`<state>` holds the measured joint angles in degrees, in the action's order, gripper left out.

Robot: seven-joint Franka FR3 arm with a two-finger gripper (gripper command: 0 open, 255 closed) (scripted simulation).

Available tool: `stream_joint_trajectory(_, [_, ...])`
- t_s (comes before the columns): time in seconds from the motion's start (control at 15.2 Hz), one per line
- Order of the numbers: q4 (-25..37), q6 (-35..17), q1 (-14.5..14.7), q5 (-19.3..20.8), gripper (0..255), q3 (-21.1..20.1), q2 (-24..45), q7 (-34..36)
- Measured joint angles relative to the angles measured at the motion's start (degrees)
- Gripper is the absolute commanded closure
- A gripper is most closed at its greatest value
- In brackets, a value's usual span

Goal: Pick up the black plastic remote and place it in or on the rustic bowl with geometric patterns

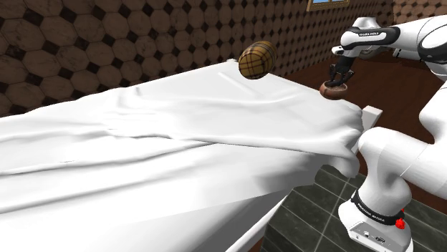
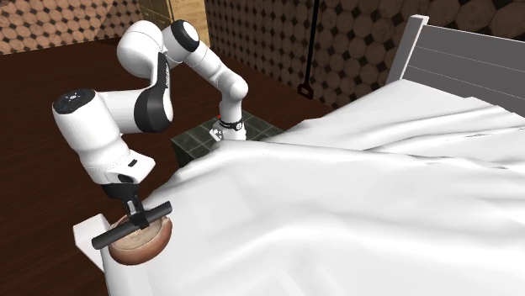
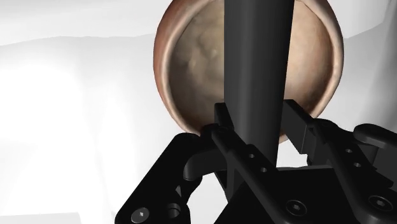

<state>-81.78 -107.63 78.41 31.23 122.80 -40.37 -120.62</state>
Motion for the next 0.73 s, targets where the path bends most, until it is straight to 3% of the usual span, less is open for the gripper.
stream_joint_trajectory(0.2, [-0.07, -0.03, -0.04, 0.0, 255, 0.0, -0.01, -0.01])
stream_joint_trajectory(0.26, [-0.04, -0.03, -0.02, 0.01, 0, 0.0, -0.03, -0.01])
stream_joint_trajectory(0.73, [0.59, 0.74, 0.04, -0.23, 0, -0.13, 0.12, -0.24])
